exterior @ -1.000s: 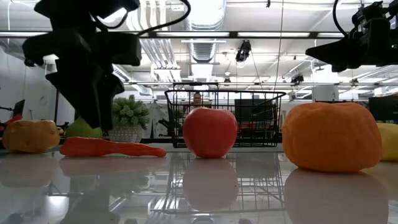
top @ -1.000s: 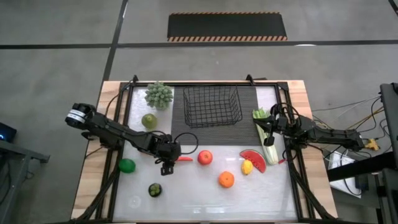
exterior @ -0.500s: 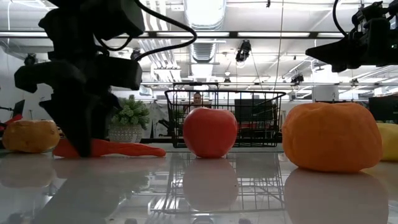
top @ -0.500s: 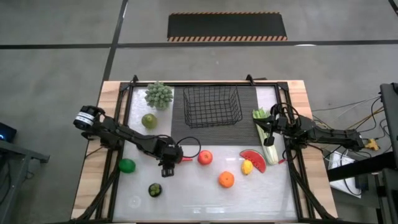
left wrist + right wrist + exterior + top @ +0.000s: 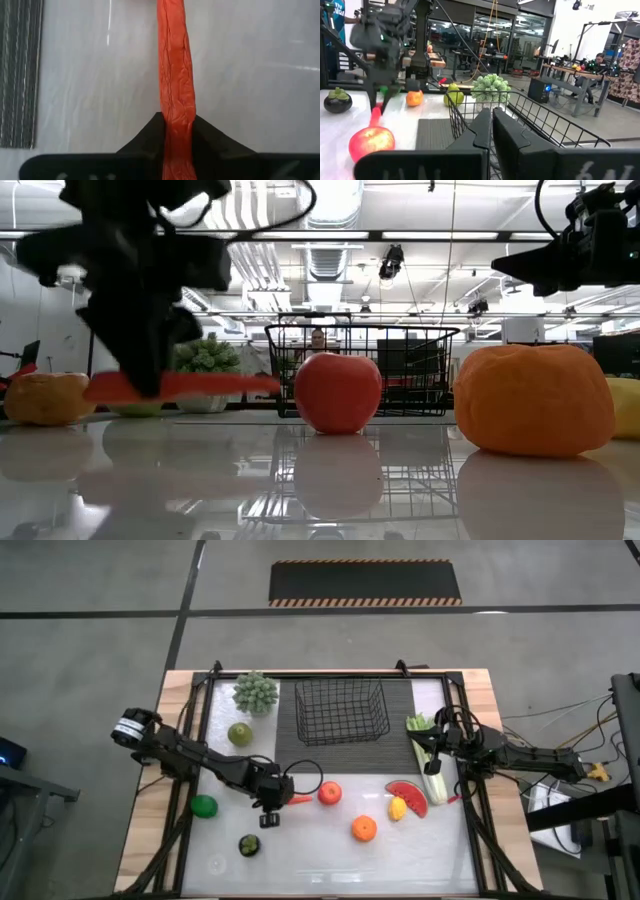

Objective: Build produce basket
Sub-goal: Put the orange carrot into the black wire basket

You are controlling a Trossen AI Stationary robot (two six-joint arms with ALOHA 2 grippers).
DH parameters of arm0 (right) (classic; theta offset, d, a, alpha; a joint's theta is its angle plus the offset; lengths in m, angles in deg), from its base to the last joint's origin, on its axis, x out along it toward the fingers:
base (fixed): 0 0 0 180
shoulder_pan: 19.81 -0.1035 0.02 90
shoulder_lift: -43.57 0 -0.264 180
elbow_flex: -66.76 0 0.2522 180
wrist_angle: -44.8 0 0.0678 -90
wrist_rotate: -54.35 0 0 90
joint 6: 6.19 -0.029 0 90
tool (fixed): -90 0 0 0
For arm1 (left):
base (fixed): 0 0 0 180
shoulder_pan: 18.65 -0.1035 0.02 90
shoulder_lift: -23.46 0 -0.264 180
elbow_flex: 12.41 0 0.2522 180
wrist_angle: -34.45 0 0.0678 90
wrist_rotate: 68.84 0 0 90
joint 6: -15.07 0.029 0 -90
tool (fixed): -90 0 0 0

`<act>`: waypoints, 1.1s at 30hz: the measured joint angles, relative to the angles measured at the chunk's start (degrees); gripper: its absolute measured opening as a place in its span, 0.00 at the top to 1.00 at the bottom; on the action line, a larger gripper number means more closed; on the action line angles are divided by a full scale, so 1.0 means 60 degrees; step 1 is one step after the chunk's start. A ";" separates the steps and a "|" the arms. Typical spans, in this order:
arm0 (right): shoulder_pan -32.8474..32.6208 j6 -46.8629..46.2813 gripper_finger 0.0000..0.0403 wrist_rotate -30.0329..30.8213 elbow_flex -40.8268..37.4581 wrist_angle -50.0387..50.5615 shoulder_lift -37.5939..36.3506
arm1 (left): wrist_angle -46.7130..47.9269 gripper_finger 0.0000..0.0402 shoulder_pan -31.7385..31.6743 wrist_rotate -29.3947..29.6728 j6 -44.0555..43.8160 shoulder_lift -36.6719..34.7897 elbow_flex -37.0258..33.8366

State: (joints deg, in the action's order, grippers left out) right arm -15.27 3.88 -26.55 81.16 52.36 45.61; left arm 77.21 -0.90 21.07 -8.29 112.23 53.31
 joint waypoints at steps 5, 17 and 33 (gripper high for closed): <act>0.0000 -0.0005 0.98 0.0007 -0.0002 -0.0007 0.0000 | -0.0012 0.90 0.0168 0.0103 0.0039 -0.0452 0.0693; -0.0002 -0.0005 0.98 0.0004 -0.0002 -0.0011 0.0000 | -0.3098 0.90 0.0131 0.1788 0.3253 -0.1399 0.1892; 0.0001 -0.0005 0.98 -0.0011 -0.0002 -0.0008 0.0003 | -0.7556 0.87 -0.4374 0.2542 0.6451 -0.0272 0.1130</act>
State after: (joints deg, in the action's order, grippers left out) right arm -15.26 3.85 -26.61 81.15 52.31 45.63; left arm 31.87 -27.14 36.31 30.42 110.60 60.09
